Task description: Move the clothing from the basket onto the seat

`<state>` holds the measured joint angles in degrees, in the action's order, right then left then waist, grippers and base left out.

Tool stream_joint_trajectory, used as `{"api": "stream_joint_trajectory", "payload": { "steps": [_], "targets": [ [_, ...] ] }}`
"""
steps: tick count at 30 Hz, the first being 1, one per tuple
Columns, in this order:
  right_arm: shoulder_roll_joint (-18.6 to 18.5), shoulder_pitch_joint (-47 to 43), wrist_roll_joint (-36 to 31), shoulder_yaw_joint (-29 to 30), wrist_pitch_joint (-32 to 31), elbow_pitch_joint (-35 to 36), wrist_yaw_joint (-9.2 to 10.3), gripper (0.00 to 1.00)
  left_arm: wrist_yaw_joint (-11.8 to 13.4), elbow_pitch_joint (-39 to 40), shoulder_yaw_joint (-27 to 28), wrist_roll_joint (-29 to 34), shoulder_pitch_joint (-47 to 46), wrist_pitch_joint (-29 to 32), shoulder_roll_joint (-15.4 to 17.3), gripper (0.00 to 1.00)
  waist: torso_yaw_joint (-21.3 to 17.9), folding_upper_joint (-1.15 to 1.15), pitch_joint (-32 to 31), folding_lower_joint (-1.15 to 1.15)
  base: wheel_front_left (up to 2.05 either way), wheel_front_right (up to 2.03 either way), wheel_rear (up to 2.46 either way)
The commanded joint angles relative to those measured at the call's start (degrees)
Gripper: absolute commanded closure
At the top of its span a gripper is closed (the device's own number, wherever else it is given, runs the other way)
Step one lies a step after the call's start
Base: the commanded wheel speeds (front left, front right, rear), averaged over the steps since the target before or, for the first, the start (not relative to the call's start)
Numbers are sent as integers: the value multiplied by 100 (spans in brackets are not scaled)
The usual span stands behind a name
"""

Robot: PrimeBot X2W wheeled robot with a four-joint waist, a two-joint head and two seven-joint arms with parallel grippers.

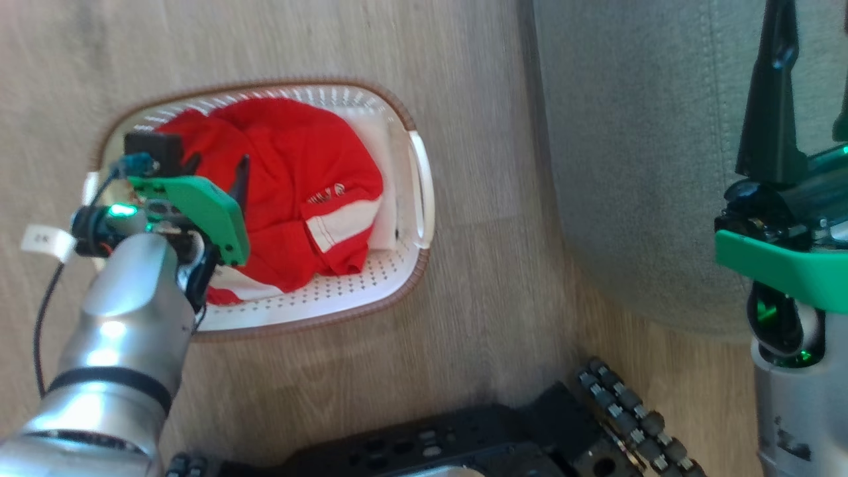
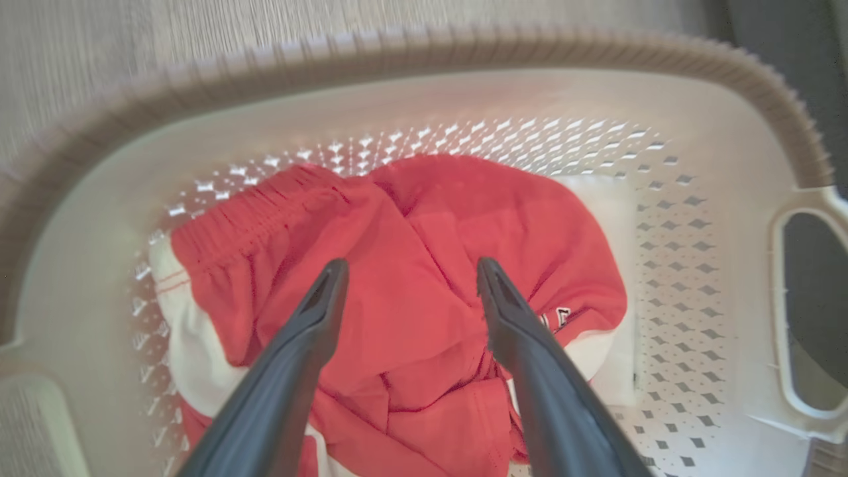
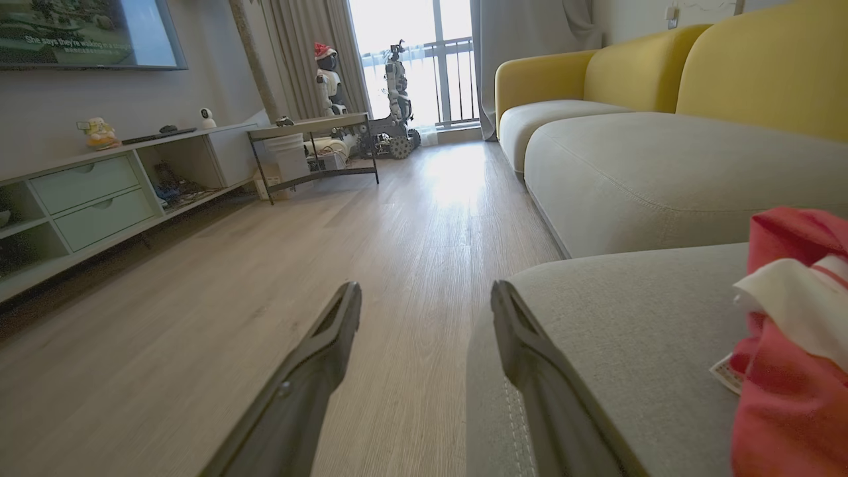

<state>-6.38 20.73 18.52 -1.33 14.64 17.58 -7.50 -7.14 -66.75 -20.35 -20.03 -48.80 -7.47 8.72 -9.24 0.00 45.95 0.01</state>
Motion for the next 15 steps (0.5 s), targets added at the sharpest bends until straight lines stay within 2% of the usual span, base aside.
{"api": "stream_joint_trajectory", "payload": {
  "steps": [1,7,15],
  "targets": [
    [80,-43,-74,-130,36,284,1,0,-32,-77,62,-38,-52,46,201,0,-155,0,281,-1,0,0,0],
    [182,55,-150,-225,36,572,1,0,55,-492,4,-36,-352,370,355,0,-328,0,642,-1,0,0,0],
    [265,170,-211,-365,36,803,1,0,149,-646,-304,201,-459,733,515,0,-494,0,966,-1,0,0,0]
  ]
}}
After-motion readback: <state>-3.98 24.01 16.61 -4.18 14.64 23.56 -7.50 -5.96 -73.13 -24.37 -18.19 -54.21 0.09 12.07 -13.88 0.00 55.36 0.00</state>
